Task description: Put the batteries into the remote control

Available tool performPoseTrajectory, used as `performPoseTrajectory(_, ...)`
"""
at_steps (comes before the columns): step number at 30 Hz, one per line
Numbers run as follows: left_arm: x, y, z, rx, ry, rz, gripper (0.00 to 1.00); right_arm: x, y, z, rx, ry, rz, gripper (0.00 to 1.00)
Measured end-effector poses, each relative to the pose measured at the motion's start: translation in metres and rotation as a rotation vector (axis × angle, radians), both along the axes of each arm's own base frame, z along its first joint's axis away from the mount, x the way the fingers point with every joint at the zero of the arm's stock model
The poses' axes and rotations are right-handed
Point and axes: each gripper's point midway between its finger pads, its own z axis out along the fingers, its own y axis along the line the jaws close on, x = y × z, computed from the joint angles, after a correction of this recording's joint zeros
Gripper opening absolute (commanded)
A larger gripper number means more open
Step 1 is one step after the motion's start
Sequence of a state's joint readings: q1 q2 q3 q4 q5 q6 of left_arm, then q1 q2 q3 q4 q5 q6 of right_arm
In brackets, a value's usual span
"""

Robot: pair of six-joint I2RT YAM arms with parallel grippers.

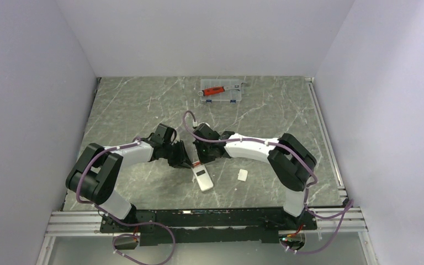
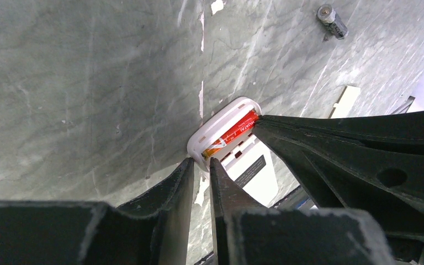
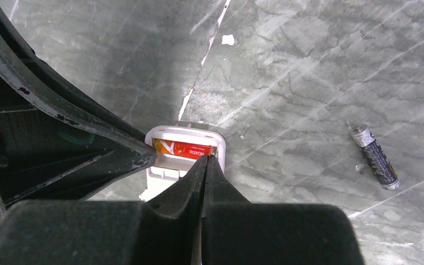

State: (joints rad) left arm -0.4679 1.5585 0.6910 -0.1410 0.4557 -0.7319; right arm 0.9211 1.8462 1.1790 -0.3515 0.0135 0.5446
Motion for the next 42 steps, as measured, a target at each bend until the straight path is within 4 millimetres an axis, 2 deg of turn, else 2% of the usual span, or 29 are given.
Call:
performPoseTrajectory(16, -0.003, 0.001, 0.000, 0.005, 0.006, -0.006, 0.22, 0.000, 0.003, -0.003, -0.101, -0.042, 0.032, 0.00)
performPoseTrajectory(27, -0.001, 0.000, 0.003, 0.003, -0.008, -0.008, 0.22, -0.008, 0.007, -0.009, -0.183, -0.082, 0.058, 0.02)
performPoseTrajectory(42, 0.003, -0.003, 0.020, -0.022, -0.066, -0.008, 0.23, -0.008, 0.006, -0.005, -0.186, -0.093, 0.030, 0.11)
